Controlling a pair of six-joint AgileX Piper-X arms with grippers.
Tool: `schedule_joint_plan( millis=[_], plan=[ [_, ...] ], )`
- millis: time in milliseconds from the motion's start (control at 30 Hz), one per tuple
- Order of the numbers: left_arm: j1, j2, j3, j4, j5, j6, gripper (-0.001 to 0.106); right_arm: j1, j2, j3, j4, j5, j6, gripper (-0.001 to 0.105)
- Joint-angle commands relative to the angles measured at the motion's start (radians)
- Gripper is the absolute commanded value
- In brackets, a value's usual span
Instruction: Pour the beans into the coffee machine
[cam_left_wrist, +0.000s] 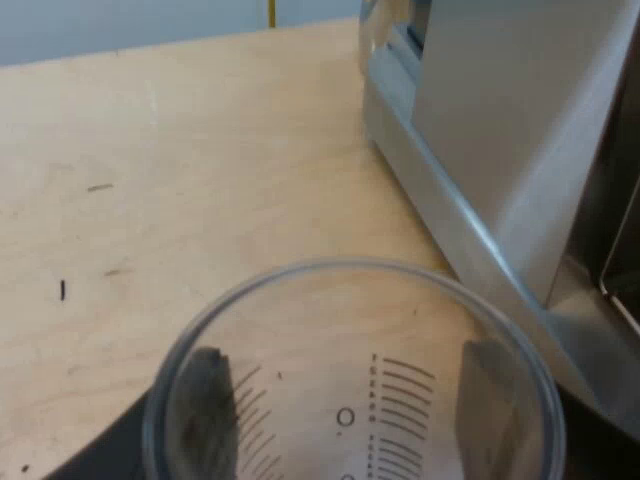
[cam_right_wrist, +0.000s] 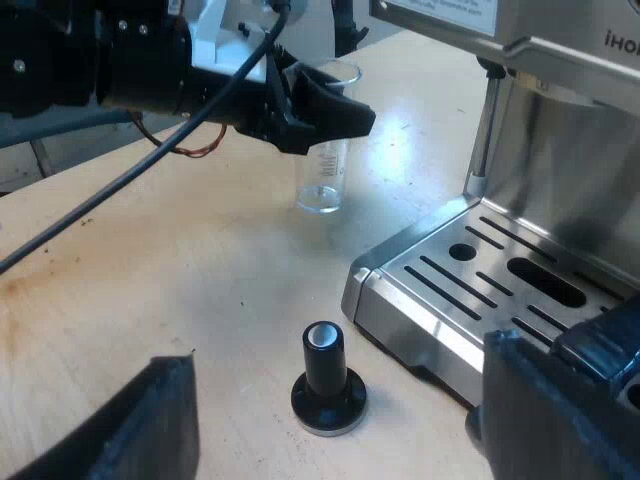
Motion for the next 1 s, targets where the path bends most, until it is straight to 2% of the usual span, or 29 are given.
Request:
schedule_joint_plan(
  millis=[33, 200, 767, 1000],
  plan=[
    [-0.001, 0.010, -0.004, -0.043, 0.001, -0.016, 0.028, 0.001, -0.001, -0.002, -0.015, 0.006, -0.003, 0.062],
    [-0.001, 0.027, -0.004, -0.073, 0.024, -0.016, 0.028, 0.001, -0.001, -0.002, -0.015, 0.006, 0.004, 0.062],
    [-0.001, 0.092, -0.004, -0.120, 0.024, -0.016, 0.028, 0.001, -0.001, -0.002, -0.015, 0.014, 0.020, 0.062],
    [-0.001, 0.140, -0.004, -0.183, 0.045, -0.016, 0.028, 0.001, -0.001, -0.002, -0.015, 0.014, 0.020, 0.062]
  ],
)
